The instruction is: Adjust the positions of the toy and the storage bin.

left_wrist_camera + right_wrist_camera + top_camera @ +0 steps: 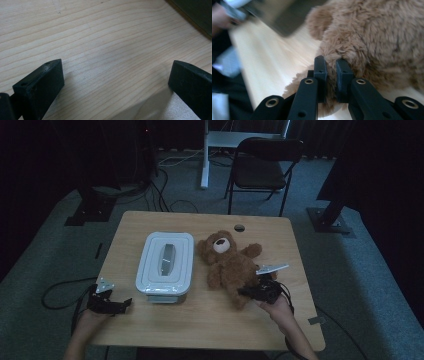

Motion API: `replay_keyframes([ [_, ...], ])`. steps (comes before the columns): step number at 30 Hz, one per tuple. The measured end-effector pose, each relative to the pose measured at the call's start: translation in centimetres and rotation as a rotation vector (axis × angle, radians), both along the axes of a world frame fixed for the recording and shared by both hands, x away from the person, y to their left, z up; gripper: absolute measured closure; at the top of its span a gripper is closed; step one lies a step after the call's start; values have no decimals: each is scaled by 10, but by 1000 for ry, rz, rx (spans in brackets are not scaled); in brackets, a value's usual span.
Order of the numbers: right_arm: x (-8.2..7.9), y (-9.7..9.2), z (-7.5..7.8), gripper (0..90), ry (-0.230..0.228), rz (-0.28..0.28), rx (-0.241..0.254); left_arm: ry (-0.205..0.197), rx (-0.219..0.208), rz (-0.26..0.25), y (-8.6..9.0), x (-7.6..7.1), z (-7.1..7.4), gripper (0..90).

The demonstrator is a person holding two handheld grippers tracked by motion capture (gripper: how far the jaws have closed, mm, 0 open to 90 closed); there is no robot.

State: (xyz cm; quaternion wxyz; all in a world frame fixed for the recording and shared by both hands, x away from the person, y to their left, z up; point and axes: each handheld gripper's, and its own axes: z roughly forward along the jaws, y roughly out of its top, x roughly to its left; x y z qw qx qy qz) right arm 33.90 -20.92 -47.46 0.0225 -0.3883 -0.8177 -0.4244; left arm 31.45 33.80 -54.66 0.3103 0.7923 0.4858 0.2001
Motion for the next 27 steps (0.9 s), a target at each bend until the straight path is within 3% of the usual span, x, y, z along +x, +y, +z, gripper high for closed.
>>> replay_keyframes([
  [2, 0, 7, -3, 813, 29, 22, 57, 0, 0, 0, 0, 0, 0, 6],
  [3, 1, 10, -5, 811, 51, 28, 108, 0, 0, 0, 0, 0, 0, 6],
  [5, 1, 18, -9, 789, 46, 41, 113, 0, 0, 0, 0, 0, 0, 6],
  [8, 0, 24, -8, 751, 28, 39, 88, 0, 0, 0, 0, 0, 0, 6],
  [9, -3, 29, -1, 651, -25, 32, 23, 0, 0, 0, 0, 0, 0, 6],
  [10, -3, 29, -1, 651, -25, 32, 23, 0, 0, 0, 0, 0, 0, 6],
  [11, -6, 27, 11, 539, -78, 4, -8, 0, 0, 0, 0, 0, 0, 6],
  [17, 1, 8, 43, 343, -168, -141, -16, 0, 0, 0, 0, 0, 0, 6],
  [21, 21, -6, 48, 273, -146, -287, -1, 0, 0, 0, 0, 0, 0, 6],
  [23, 26, -7, 47, 269, -139, -312, 4, 0, 0, 0, 0, 0, 0, 6],
  [24, 36, -5, 42, 223, -122, -340, -4, 0, 0, 0, 0, 0, 0, 6],
  [27, 47, 4, 34, 211, -105, -337, -28, 0, 0, 0, 0, 0, 0, 6],
])
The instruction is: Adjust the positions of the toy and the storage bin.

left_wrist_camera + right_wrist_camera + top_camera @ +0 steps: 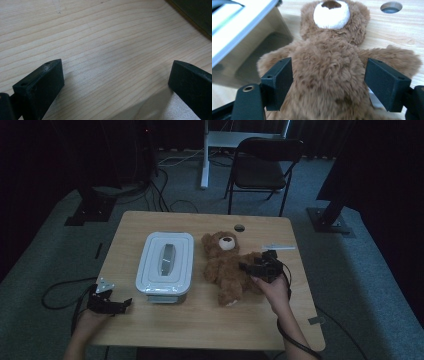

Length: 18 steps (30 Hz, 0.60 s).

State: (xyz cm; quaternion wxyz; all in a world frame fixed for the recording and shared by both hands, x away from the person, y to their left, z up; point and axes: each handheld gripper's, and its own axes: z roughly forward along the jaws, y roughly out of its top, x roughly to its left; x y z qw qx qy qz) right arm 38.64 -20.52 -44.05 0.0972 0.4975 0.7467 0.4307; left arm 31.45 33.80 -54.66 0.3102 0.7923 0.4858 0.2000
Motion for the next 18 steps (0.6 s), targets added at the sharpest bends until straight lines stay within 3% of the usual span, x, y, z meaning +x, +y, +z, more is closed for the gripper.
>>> replay_keyframes([
  [7, 16, 26, -21, 182, 61, 28, -31, 0, 0, 0, 0, 0, 0, 6],
  [8, 17, 31, -25, 182, 63, 31, -48, 0, 0, 0, 0, 0, 0, 6],
  [9, 18, 40, -33, 153, 56, 36, -125, 0, 0, 0, 0, 0, 0, 6],
  [10, 18, 40, -33, 153, 56, 36, -125, 0, 0, 0, 0, 0, 0, 6],
  [11, 21, 43, -43, 162, 92, 31, -127, 0, 0, 0, 0, 0, 0, 6],
  [12, 22, 44, -47, 207, 102, 43, -130, 0, 0, 0, 0, 0, 0, 6],
  [14, 20, 45, -49, 207, 97, 52, -138, 0, 0, 0, 0, 0, 0, 6],
  [15, 20, 45, -49, 259, 97, 52, -138, 0, 0, 0, 0, 0, 0, 6],
  [16, 19, 47, -49, 371, 86, 73, -157, 0, 0, 0, 0, 0, 0, 6],
  [18, 21, 47, -49, 464, 77, 94, -154, 0, 0, 0, 0, 0, 0, 6],
])
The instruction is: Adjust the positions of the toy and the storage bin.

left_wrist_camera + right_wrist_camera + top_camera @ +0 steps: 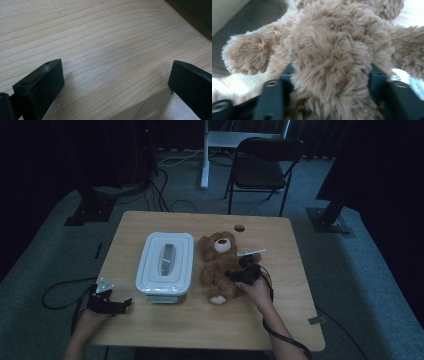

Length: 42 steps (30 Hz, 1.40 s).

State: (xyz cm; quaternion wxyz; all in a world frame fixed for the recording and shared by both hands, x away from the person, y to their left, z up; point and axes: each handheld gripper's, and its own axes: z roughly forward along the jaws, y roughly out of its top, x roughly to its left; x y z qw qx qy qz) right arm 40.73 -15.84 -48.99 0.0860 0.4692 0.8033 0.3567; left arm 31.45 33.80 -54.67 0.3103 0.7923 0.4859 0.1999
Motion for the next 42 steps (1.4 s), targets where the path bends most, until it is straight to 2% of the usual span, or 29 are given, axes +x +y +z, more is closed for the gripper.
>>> replay_keyframes([
  [4, 0, -1, 8, 639, -48, 19, -21, 0, 0, 0, 0, 0, 0, 6],
  [8, 2, -10, 13, 676, -51, 0, 9, 0, 0, 0, 0, 0, 0, 6],
  [10, 4, -15, 16, 678, -35, -12, 41, 0, 0, 0, 0, 0, 0, 6],
  [13, 7, -24, 24, 684, -51, -37, 56, 0, 0, 0, 0, 0, 0, 6],
  [16, 11, -35, 34, 685, -86, -96, 55, 0, 0, 0, 0, 0, 0, 6],
  [18, 15, -48, 42, 684, -98, -144, 78, 0, 0, 0, 0, 0, 0, 6],
  [20, 17, -54, 46, 684, -103, -164, 85, 0, 0, 0, 0, 0, 0, 6],
  [21, 24, -66, 52, 683, -114, -211, 66, 0, 0, 0, 0, 0, 0, 6],
  [24, 33, -80, 56, 682, -132, -278, 15, 0, 0, 0, 0, 0, 0, 6],
  [25, 35, -85, 57, 682, -134, -293, -1, 0, 0, 0, 0, 0, 0, 6],
  [30, 46, -109, 55, 681, -137, -377, -17, 0, 0, 0, 0, 0, 0, 6],
  [34, 54, -125, 41, 675, -118, -444, -34, 0, 0, 5, 0, 0, 0, 6],
  [36, 58, -129, 28, 644, -79, -458, -56, 0, 1, 8, 0, -1, 0, 6],
  [37, 60, -131, 20, 596, -58, -462, -65, 0, 1, 8, 0, -1, 0, 6],
  [39, 58, -137, 14, 409, -75, -465, -4, 1, 1, 8, 0, -1, 0, 6],
  [41, 57, -140, 15, 223, -80, -464, 18, 1, 1, 8, -1, -1, 0, 6],
  [42, 58, -140, 16, 149, -68, -465, 19, 0, 1, 8, -1, -1, 0, 6],
])
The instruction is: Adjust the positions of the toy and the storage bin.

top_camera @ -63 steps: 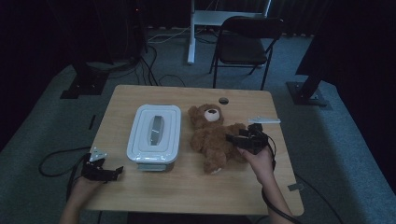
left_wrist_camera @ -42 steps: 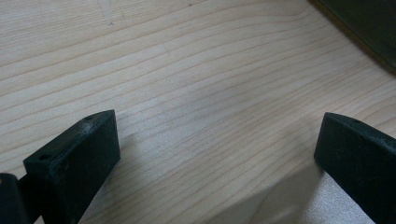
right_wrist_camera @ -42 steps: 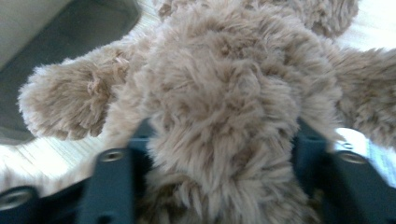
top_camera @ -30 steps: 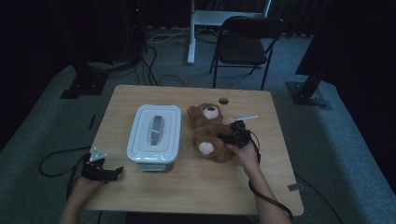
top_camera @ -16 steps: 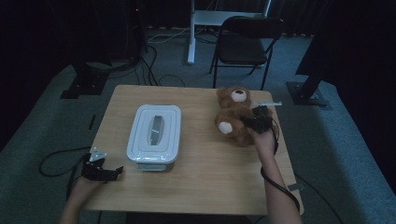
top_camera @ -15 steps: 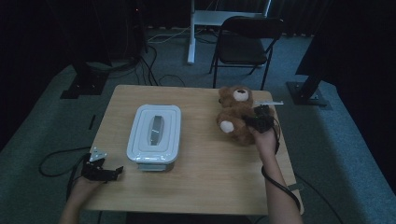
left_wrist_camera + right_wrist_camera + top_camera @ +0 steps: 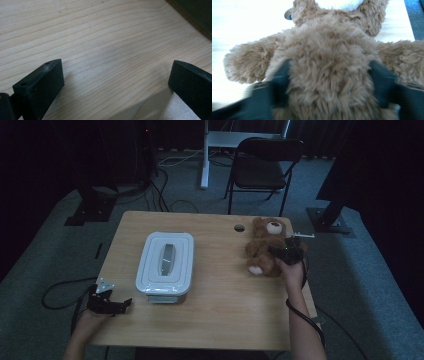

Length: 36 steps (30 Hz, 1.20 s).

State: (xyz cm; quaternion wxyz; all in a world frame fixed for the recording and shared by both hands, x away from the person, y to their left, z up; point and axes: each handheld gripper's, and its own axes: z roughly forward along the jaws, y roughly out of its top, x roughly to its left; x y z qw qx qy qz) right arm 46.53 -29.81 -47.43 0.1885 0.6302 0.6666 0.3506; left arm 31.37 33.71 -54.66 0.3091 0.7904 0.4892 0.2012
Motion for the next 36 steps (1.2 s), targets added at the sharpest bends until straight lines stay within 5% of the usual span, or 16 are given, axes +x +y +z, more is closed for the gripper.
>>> replay_keyframes([
  [5, -2, 0, 0, 127, 14, -22, 3, 1, 0, -1, -3, -1, 0, 6],
  [8, -10, 3, 6, 127, -21, -20, -38, 1, -1, -14, -4, -1, 0, 6],
  [14, -24, 20, 28, 131, -121, 6, -17, -4, -25, -5, -5, 3, 1, 6],
  [18, -33, 56, 41, 133, -178, 86, -48, -10, -20, 4, -7, 7, 2, 6],
  [26, -40, 118, 37, 134, -161, 268, -65, -15, -35, 14, -7, 20, 8, 6],
  [32, -38, 157, 22, 133, -139, 343, -25, -20, -40, 7, -15, 35, 10, 6],
  [36, -34, 178, 7, 129, -119, 365, -43, -21, -47, -3, -20, 45, 13, 6],
])
